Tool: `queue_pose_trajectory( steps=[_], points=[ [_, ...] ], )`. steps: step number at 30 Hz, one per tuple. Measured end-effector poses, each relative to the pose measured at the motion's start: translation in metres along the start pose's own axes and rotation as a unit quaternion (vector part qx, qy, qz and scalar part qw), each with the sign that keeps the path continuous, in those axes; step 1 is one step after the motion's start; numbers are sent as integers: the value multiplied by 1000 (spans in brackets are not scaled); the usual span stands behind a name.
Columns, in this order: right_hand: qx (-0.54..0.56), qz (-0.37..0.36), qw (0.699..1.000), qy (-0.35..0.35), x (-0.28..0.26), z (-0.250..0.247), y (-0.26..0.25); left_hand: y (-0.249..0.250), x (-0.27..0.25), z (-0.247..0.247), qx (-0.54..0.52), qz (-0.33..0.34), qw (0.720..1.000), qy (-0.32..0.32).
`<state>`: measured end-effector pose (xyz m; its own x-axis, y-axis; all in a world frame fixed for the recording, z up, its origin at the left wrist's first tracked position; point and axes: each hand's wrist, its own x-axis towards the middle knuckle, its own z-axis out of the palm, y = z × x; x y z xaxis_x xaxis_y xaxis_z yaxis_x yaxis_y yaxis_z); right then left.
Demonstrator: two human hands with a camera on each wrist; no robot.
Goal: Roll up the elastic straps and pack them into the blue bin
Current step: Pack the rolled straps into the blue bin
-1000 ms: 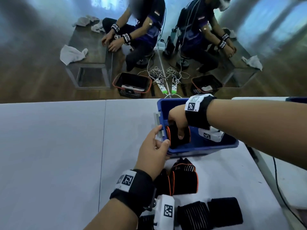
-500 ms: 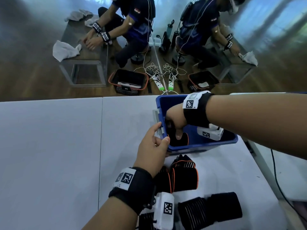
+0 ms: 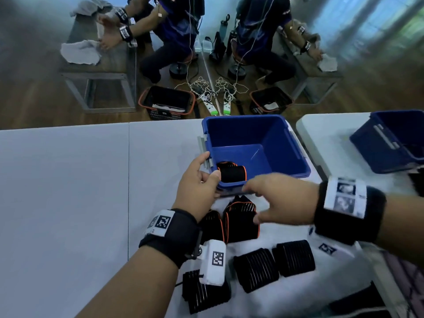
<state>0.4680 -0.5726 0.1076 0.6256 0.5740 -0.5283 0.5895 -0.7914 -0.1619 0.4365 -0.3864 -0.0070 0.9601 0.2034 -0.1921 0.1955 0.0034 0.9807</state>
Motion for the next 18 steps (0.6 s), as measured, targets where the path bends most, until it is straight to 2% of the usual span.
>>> queue_pose_trajectory(
  steps=[4, 7, 14, 18],
  points=[
    [-2, -1, 1000, 4, 11, 55, 9, 3, 0, -1, 19, 9, 1000, 1],
    [-6, -7, 1000, 8, 20, 77, 15, 7, -2, -2, 20, 12, 1000, -2],
    [-19, -15, 999, -24, 39, 96, 17, 6, -1, 0, 31, 21, 999, 10],
    [-25, -11, 999, -19, 44, 98, 18, 6, -1, 0, 28, 20, 999, 8]
  ],
)
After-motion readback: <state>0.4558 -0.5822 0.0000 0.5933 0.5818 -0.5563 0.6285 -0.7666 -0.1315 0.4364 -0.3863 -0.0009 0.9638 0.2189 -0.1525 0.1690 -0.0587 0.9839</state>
